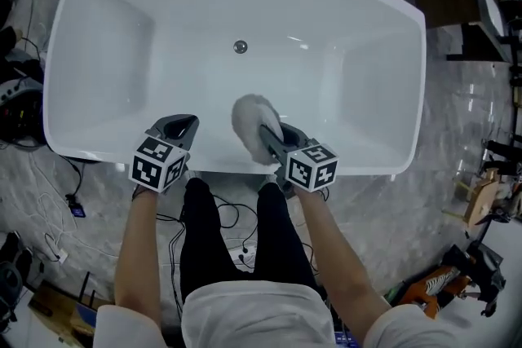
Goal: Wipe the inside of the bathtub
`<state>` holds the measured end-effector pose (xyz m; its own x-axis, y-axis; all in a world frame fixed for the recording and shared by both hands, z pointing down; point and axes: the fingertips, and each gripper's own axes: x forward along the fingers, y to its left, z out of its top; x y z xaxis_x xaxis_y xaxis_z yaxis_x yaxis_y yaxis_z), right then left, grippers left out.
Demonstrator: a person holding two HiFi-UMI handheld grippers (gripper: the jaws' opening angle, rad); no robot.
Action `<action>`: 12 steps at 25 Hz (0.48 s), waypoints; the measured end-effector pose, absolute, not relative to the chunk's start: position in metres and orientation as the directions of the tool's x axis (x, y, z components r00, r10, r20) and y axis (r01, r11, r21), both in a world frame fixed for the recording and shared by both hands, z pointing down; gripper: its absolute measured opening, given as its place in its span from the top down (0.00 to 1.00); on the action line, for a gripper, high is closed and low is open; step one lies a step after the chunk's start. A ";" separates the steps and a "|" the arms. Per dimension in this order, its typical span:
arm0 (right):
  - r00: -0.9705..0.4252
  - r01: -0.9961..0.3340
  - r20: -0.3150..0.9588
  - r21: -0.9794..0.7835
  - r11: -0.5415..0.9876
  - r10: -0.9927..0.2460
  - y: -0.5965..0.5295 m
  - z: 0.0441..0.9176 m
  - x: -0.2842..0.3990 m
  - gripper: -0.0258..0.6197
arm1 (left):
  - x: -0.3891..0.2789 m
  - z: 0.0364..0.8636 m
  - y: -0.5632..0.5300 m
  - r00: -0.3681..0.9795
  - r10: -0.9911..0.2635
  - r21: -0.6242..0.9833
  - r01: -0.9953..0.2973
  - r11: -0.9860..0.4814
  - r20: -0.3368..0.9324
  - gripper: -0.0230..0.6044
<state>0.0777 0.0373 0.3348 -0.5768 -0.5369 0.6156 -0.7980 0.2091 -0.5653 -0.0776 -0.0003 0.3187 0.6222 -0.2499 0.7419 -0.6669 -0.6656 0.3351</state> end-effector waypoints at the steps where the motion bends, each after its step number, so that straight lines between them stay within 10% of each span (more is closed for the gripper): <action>1: -0.568 -0.802 0.613 -0.561 0.204 -0.549 0.040 0.325 0.087 0.82 | -0.069 0.309 0.002 0.631 -0.252 0.337 -0.661 -0.671 0.734 0.95; 12: -0.461 -0.851 0.510 -0.487 0.197 -0.726 0.075 0.183 0.172 0.82 | 0.010 0.164 0.038 0.713 -0.337 0.297 -0.605 -0.739 0.615 0.95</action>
